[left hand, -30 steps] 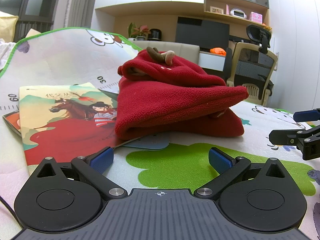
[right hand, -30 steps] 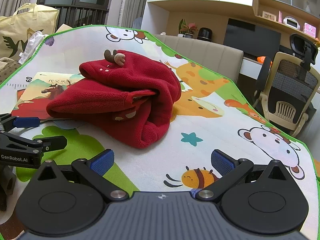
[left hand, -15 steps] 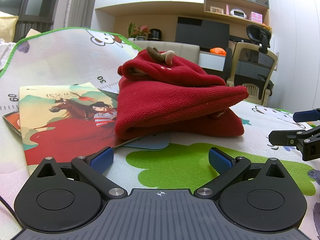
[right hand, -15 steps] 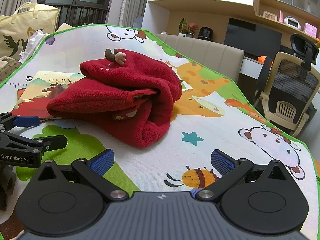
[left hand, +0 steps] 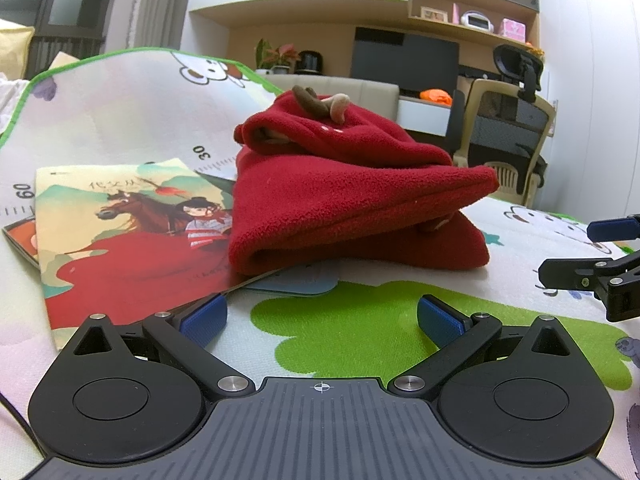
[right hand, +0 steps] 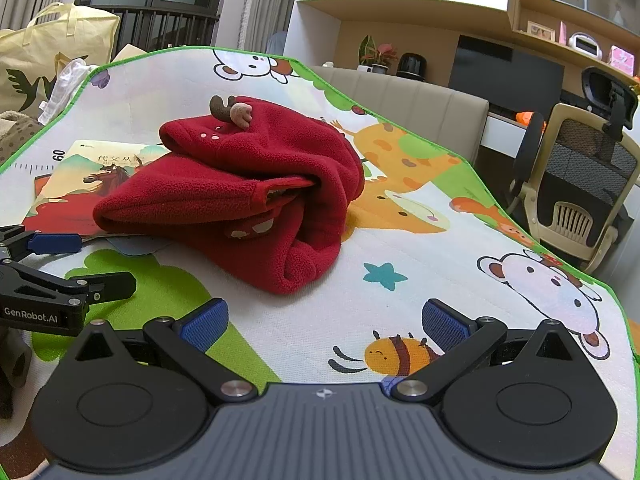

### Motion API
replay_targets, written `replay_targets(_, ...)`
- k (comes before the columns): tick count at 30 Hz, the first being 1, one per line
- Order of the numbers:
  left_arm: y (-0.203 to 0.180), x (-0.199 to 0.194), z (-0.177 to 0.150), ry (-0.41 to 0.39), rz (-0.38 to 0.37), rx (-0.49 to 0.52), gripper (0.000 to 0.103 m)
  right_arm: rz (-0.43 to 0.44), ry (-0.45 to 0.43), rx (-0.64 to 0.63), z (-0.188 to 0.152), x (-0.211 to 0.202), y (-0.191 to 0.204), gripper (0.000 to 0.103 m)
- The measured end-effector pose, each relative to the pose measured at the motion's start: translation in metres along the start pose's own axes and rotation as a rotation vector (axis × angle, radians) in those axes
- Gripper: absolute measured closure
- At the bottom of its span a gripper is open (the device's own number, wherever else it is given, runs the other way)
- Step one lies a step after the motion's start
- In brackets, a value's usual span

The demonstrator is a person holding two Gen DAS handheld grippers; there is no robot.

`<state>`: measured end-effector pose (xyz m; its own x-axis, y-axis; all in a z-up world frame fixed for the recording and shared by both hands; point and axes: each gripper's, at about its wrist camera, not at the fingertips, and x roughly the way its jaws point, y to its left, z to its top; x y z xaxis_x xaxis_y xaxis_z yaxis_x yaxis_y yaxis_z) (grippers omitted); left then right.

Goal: Fold clothes

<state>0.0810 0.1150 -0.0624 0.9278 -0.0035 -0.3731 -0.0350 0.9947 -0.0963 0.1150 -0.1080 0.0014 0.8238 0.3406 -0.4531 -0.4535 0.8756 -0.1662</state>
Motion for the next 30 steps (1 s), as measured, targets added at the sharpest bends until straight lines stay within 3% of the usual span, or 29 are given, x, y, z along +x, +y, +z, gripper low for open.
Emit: replay_targets(30, -0.002, 0.0006, -0.0009, 0.002, 0.004, 0.006, 0.0, 0.0, 0.016, -0.002, 0.0002, 0.0018, 0.0005, 0.0)
